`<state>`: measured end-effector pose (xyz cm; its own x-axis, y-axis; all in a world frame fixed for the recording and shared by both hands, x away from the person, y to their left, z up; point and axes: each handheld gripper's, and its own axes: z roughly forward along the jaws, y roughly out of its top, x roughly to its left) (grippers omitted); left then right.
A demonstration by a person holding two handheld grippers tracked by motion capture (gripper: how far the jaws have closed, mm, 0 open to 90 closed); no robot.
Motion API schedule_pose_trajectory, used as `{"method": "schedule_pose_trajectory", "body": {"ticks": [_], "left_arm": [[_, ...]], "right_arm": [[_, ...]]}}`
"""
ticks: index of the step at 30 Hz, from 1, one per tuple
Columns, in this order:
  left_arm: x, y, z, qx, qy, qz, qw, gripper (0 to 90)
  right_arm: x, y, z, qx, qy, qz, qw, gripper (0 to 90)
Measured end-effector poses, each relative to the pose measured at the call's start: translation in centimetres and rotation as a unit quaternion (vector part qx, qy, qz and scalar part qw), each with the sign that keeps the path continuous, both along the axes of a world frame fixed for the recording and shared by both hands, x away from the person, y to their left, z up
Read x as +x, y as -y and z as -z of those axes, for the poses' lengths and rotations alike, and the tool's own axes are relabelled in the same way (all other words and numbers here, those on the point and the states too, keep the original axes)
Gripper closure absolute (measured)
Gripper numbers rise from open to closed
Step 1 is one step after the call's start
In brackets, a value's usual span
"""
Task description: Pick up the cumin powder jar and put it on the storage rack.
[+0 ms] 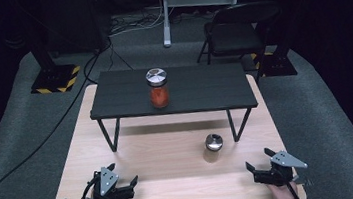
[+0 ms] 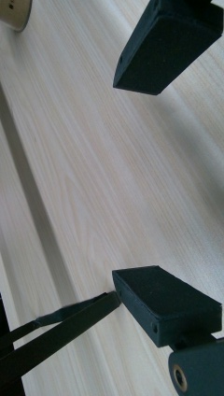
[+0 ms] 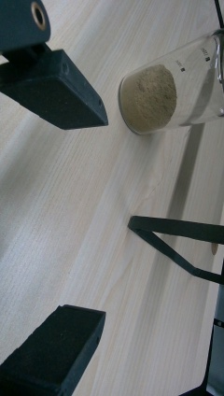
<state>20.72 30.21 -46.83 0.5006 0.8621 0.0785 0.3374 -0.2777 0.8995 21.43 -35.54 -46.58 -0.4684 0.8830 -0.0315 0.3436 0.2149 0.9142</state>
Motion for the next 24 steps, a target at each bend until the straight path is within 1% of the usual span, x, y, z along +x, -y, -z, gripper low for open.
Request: {"method": "schedule_pose_trajectory", "body": {"ticks": [16, 23, 24], "left_arm": [[0.01, -0.01, -0.02, 0.0, -0.001, 0.001, 1.0, 8.0], [0.03, 0.0, -0.03, 0.0, -0.001, 0.001, 1.0, 8.0], [0.02, 0.01, -0.03, 0.001, -0.001, 0.001, 1.0, 8.0]], "right_arm": [[0.05, 0.05, 0.04, 0.001, 0.001, -0.005, 1.0, 5.5], [-0.02, 0.21, 0.39, 0.012, 0.011, -0.014, 0.9998, 5.3], [-0.03, 0.34, 0.55, 0.017, 0.015, -0.018, 0.9996, 5.0]]}}
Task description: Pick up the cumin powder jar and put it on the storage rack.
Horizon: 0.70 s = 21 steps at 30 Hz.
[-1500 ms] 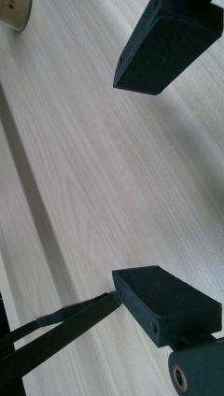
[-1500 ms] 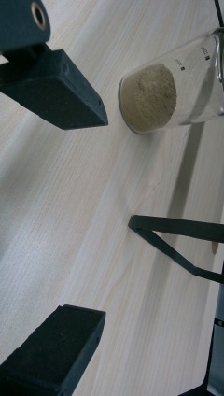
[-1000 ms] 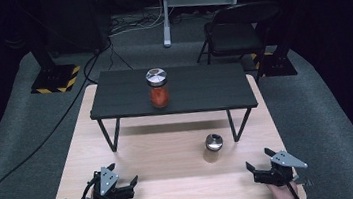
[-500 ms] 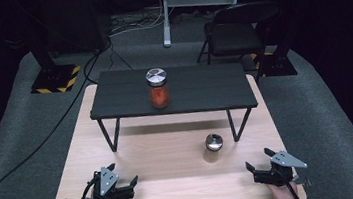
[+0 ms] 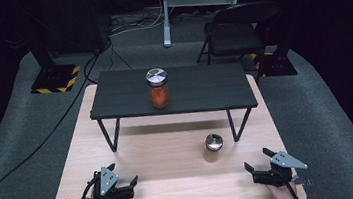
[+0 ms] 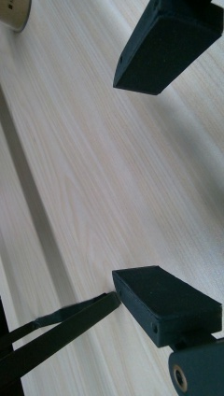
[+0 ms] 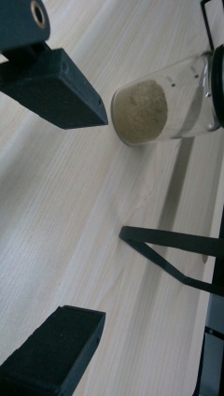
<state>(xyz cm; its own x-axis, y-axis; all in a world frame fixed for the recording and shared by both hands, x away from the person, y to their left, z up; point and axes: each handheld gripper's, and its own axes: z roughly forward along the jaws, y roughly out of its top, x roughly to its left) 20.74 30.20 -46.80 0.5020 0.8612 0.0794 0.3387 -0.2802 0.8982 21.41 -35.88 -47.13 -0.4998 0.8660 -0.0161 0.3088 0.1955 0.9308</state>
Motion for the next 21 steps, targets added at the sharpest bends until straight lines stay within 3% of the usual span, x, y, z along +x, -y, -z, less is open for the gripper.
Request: {"method": "schedule_pose_trajectory", "body": {"ticks": [21], "left_arm": [[0.02, 0.08, -0.07, 0.004, -0.001, 0.002, 1.0, 8.0]], "right_arm": [[0.48, -0.27, 0.41, 0.013, 0.009, -0.043, 0.999, 2.5]]}}
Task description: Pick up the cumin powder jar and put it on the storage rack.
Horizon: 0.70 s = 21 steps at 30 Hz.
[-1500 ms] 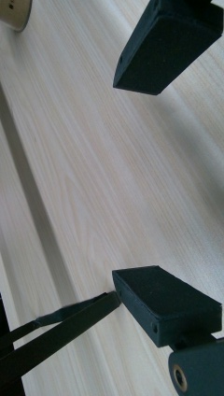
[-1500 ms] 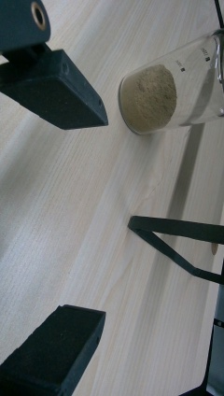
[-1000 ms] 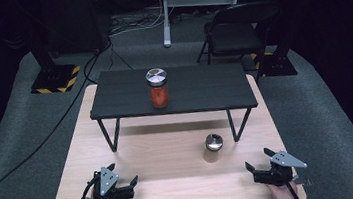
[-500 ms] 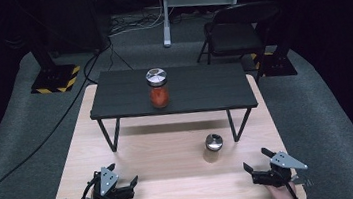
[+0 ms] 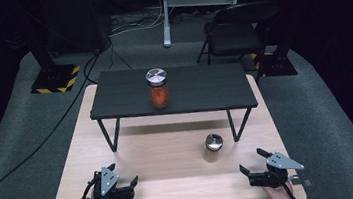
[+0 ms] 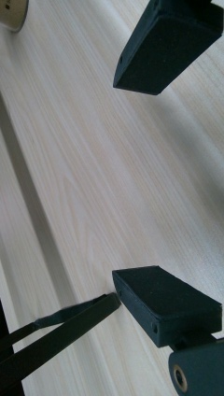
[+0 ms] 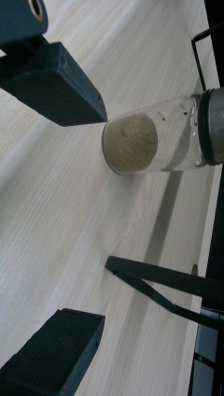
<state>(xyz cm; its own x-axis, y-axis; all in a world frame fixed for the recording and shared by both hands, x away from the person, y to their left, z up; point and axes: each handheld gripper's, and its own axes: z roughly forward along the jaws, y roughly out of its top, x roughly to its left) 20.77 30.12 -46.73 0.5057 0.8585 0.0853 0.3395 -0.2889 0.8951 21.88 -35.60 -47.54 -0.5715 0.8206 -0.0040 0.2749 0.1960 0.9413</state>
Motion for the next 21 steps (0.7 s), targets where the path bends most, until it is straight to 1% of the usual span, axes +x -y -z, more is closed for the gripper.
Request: {"method": "schedule_pose_trajectory", "body": {"ticks": [8, 12, 21], "left_arm": [[0.0, 0.0, 0.0, -0.001, 0.0, 0.0, 1.0, 8.0], [0.0, 0.0, 0.0, 0.0, 0.0, 0.001, 1.0, 8.0], [-0.1, 0.0, 0.0, -0.001, 0.0, -0.001, 1.0, 7.9]], "right_arm": [[0.3, -0.6, 0.0, -0.002, 0.0, -0.016, 0.9999, 1.7], [0.4, -1.0, 0.0, 0.001, -0.002, -0.023, 0.9997, 1.5], [0.9, -2.1, 0.0, 0.001, -0.004, -0.044, 0.999, 1.5]]}}
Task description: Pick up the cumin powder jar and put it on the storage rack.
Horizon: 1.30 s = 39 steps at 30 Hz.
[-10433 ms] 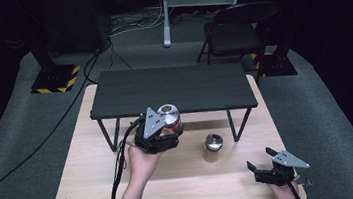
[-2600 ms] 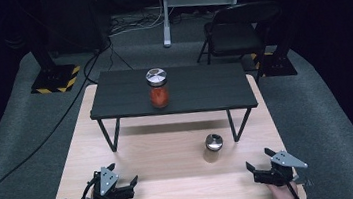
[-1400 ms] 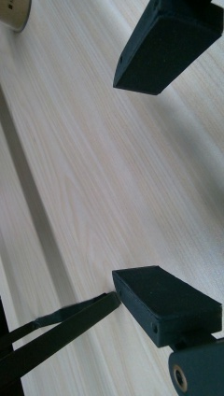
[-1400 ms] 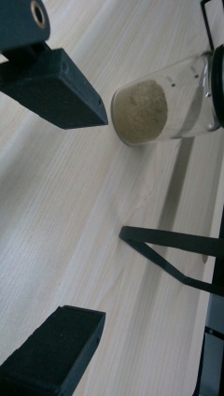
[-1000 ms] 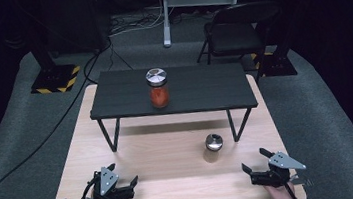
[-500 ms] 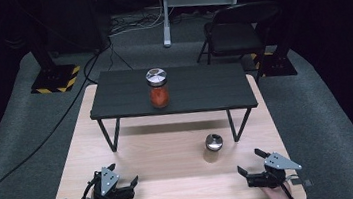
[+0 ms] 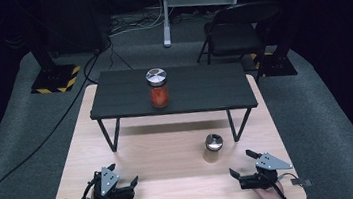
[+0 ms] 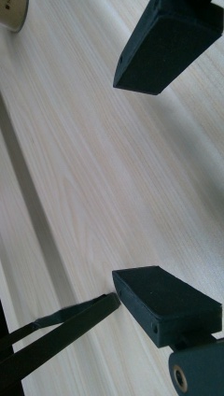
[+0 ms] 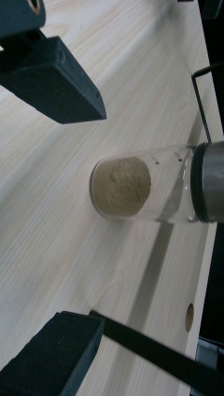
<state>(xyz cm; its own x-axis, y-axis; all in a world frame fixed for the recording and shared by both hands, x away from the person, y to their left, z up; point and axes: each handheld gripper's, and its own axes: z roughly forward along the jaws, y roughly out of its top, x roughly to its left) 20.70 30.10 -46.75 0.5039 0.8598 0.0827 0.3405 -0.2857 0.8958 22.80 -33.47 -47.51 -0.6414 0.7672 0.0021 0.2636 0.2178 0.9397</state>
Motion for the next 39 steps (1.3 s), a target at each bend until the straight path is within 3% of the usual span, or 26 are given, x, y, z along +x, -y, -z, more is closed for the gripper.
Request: {"method": "schedule_pose_trajectory", "body": {"ticks": [17, 19, 23, 39], "left_arm": [[0.0, -0.1, 0.0, -0.001, -0.001, 0.0, 1.0, 7.9], [-0.1, 0.0, 0.0, -0.001, -0.001, 0.0, 1.0, 7.8], [0.0, 0.0, 0.0, -0.002, -0.002, 0.0, 1.0, 7.9], [0.0, 0.0, 0.0, -0.003, -0.004, 0.001, 1.0, 7.8]], "right_arm": [[1.3, -2.2, 0.1, 0.0, 0.003, -0.017, 0.9998, 0.2], [1.7, -2.2, 0.3, -0.001, 0.014, -0.032, 0.9994, 0.1], [1.9, -2.8, 0.2, -0.011, 0.018, -0.032, 0.9993, 0.1], [4.3, -3.7, -0.2, -0.012, 0.003, -0.038, 0.9992, 2.9]]}}
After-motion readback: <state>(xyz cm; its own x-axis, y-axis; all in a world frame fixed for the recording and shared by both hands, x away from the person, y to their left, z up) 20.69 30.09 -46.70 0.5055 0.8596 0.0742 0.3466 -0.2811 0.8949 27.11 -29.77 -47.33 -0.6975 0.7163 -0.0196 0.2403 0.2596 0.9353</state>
